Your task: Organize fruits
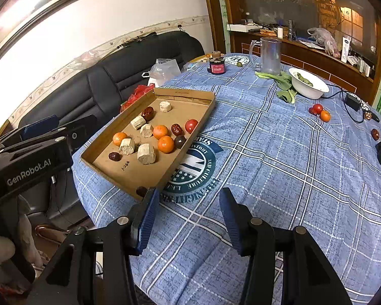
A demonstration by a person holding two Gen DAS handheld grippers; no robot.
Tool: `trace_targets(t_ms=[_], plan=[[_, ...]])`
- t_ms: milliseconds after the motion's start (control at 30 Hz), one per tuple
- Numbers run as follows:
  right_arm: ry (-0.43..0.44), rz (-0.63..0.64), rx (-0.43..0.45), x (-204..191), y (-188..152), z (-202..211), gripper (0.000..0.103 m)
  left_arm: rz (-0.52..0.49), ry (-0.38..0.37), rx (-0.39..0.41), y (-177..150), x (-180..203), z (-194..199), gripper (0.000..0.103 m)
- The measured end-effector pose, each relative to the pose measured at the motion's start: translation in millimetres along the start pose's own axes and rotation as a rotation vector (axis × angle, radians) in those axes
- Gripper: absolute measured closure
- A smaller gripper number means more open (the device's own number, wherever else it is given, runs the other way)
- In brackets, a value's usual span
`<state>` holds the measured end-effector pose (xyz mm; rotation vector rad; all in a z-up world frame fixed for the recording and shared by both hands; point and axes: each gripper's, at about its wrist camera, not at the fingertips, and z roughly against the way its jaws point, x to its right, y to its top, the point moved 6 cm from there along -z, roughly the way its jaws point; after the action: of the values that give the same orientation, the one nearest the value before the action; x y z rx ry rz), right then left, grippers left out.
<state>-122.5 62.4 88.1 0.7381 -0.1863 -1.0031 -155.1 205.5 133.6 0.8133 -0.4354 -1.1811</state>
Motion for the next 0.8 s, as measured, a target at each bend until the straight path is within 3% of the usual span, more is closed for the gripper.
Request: trace_targets(t_ms=[800], plan=[[0.024, 0.034, -0.038, -13, -10, -9, 0.043, 0.029, 0.021, -0.010, -13, -8, 5, 0.021]])
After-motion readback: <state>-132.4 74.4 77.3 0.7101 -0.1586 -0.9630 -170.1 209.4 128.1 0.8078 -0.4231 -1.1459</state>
